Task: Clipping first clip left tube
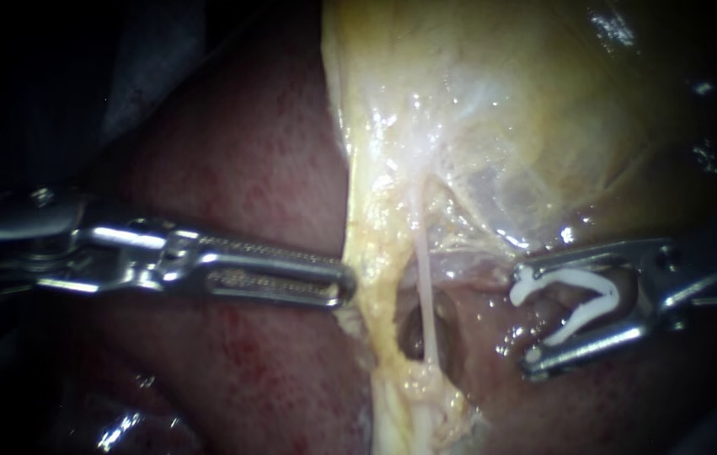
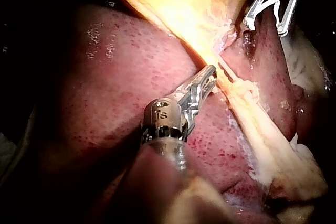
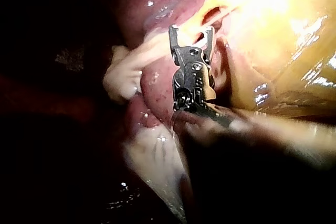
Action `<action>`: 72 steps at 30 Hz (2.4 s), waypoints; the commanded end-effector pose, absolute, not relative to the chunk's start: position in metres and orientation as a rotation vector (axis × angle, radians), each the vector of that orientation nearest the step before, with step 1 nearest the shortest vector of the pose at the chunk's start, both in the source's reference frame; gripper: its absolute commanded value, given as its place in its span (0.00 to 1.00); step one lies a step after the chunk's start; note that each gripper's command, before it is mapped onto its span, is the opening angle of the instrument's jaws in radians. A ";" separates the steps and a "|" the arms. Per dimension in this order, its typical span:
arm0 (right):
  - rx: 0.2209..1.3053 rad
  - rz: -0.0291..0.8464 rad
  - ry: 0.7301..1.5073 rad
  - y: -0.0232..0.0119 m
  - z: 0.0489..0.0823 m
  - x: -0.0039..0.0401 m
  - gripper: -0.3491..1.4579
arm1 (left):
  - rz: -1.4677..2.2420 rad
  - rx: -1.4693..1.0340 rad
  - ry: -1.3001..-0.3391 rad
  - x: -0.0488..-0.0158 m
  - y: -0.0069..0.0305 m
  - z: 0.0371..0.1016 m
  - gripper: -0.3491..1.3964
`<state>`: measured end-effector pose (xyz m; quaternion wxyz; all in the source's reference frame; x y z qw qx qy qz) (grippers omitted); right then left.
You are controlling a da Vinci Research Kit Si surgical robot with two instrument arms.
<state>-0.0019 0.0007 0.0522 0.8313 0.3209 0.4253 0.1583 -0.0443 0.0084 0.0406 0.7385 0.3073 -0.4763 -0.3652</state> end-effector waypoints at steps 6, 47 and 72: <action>0.687 0.367 0.891 -0.0003 0.0525 -0.0005 0.48 | -0.802 0.675 -1.047 -0.0436 0.0079 0.0395 0.00; 0.747 0.378 0.844 -0.0066 0.0614 0.0068 0.49 | -0.802 0.679 -1.056 -0.0439 0.0064 0.0368 0.00; 0.751 0.372 0.837 -0.0083 0.0617 0.0098 0.48 | -0.802 0.679 -1.059 -0.0441 0.0065 0.0368 0.00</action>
